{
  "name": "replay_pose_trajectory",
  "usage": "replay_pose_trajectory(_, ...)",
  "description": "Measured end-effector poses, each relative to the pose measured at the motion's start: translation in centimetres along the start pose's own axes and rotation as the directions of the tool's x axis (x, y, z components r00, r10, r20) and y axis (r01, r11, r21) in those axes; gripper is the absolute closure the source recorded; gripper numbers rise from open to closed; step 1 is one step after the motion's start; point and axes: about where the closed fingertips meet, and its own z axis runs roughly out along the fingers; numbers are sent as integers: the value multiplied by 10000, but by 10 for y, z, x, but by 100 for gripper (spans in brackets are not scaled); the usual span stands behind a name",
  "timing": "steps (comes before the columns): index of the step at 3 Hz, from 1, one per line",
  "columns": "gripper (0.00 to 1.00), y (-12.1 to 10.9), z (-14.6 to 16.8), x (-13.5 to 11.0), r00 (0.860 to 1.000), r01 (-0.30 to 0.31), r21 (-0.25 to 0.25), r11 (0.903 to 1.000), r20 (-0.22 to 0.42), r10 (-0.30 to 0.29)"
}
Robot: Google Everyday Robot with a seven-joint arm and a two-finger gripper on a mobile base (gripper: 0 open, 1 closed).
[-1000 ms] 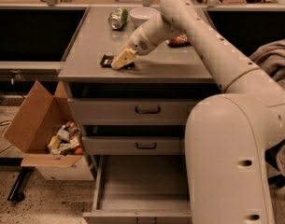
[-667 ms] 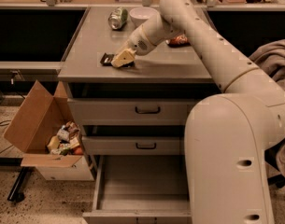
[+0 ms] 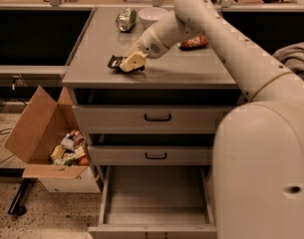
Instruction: Place rxbar chocolate into bottom drawer
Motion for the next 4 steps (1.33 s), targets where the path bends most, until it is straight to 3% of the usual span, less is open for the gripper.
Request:
replay_pose_trajectory(1, 100, 76, -47, 0, 9972, 669, -26, 9978, 343, -668)
replay_pose_trajectory(2, 100, 76, -47, 0, 9972, 668, -26, 9978, 344, -667)
replay_pose_trajectory(3, 100, 91, -38, 22, 9980, 461, 191, 9988, 430, -468)
replay_pose_trajectory(4, 100, 111, -36, 63, 9991, 50, 464, 9989, 423, -69)
